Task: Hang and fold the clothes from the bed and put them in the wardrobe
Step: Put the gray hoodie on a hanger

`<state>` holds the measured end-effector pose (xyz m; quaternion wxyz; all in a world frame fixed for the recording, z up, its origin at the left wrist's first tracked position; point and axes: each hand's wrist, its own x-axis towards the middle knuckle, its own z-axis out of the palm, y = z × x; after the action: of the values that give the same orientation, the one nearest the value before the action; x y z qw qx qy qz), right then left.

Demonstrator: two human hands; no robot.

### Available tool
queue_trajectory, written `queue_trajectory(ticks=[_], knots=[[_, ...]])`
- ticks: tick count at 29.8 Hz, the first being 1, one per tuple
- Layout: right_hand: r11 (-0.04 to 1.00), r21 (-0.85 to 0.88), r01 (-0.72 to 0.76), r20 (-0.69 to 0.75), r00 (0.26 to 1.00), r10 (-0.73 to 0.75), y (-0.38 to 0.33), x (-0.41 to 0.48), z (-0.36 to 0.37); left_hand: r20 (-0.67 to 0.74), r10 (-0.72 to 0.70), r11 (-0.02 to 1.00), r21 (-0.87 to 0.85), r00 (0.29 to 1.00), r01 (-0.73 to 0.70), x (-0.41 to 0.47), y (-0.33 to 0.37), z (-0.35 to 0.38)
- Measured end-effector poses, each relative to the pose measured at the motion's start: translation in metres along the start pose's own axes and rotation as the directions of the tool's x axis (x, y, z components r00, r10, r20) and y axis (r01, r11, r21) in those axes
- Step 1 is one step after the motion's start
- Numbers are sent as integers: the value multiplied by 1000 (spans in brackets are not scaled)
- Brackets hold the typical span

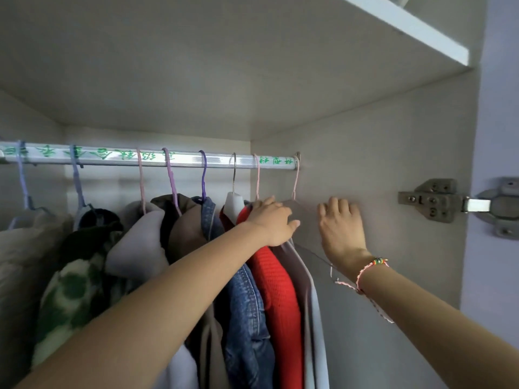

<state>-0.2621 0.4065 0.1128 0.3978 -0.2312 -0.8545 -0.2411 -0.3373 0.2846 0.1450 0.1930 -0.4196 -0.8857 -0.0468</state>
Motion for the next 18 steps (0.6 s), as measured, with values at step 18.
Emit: queue_trajectory(ticks=[18], knots=[[814,505,-286,210,956,205,6,-7,-29,-46,-2,1000,-7,999,2,-25,4,10]])
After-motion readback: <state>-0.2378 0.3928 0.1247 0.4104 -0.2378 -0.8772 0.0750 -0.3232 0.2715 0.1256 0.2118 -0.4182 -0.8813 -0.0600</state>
